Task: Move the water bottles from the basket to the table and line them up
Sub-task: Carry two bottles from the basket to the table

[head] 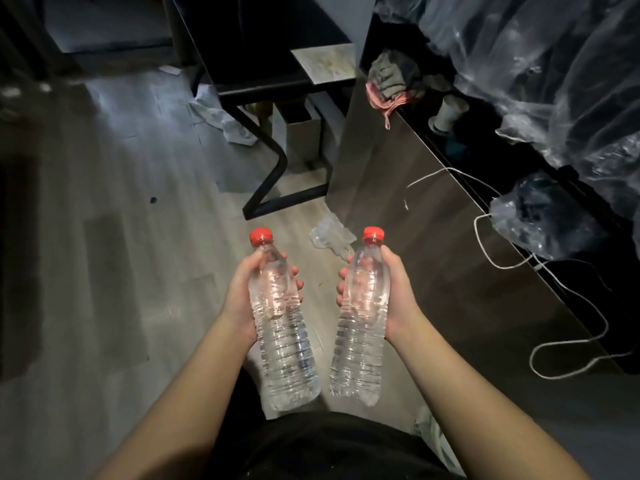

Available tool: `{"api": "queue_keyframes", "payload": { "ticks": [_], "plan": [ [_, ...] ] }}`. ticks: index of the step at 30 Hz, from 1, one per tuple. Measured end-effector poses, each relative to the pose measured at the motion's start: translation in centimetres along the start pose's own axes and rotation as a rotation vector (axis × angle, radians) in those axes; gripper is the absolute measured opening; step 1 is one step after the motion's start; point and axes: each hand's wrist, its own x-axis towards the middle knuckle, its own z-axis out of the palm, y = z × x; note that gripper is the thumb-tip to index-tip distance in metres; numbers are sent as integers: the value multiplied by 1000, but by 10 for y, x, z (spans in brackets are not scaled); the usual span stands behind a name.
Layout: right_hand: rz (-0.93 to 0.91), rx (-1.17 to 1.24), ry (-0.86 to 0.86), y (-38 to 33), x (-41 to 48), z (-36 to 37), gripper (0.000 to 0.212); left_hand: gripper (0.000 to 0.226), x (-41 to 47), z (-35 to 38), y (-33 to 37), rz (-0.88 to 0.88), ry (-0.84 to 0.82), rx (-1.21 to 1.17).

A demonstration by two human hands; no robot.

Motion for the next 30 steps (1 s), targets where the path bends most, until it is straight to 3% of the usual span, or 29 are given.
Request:
{"api": "queue_keyframes", "payload": {
  "ticks": [11,17,21,30],
  "plan": [
    [19,52,-33,9,138,153,44,31,86,-64,166,-134,-12,90],
    [43,16,-22,0,188,190,44,43,121,-83,209,-141,1,113],
    [77,10,-11,-11,229,201,45,30,153,-90,233,-139,1,95],
    [99,9,-39,-65,346,236,45,29,262,-102,301,-96,-19,78]
  ]
}}
